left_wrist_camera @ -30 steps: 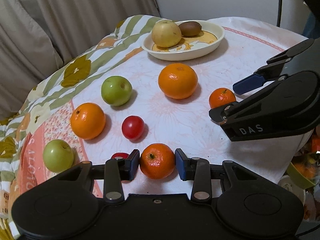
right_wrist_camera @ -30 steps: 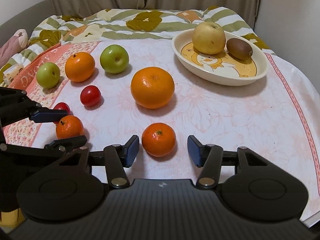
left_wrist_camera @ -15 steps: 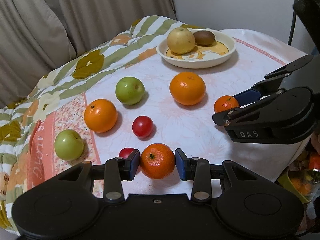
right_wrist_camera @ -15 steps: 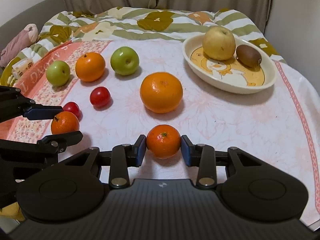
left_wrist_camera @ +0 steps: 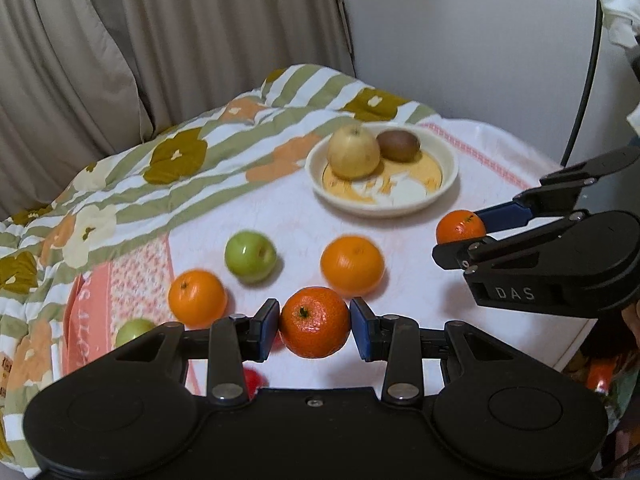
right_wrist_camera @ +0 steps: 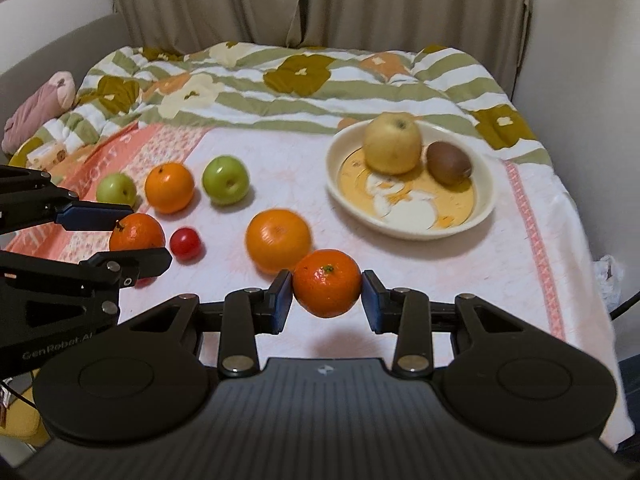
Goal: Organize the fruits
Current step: 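Carry both tangerines over the white bowl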
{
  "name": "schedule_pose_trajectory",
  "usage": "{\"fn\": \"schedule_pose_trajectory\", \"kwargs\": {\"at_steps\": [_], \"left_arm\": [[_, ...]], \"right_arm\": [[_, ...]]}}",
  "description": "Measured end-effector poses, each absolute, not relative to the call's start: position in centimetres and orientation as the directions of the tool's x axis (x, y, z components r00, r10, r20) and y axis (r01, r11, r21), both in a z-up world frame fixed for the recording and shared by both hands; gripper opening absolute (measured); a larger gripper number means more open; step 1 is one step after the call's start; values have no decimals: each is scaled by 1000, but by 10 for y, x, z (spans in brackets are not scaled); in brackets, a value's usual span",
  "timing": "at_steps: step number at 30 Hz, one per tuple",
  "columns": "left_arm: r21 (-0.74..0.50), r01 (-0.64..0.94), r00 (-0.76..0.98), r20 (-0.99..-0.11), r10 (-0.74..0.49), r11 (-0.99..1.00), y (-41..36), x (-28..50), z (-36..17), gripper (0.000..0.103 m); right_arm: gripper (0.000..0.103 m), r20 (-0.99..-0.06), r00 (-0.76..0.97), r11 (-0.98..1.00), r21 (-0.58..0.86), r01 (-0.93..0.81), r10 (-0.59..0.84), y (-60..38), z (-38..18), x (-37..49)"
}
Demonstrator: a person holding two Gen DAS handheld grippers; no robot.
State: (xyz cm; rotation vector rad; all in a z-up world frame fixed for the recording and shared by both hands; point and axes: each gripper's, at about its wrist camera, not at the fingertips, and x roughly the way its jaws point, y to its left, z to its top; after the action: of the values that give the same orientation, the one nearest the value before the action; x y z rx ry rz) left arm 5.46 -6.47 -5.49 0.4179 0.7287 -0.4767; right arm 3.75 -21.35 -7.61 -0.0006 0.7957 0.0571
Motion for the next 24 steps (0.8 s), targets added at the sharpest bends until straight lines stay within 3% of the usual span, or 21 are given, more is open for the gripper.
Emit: {"fn": "schedule_pose_trajectory", "kwargs": {"at_steps": [12, 24], "left_arm": [[141, 542, 652, -692, -309, 829, -115, 86, -31, 42], [125, 554, 609, -735, -299, 823, -181, 141, -57, 42]], "right_arm": [[52, -700, 713, 999, 15, -30, 32, -276, -48, 67], [52, -726, 686, 998, 6, -59, 45, -341, -69, 135]]}}
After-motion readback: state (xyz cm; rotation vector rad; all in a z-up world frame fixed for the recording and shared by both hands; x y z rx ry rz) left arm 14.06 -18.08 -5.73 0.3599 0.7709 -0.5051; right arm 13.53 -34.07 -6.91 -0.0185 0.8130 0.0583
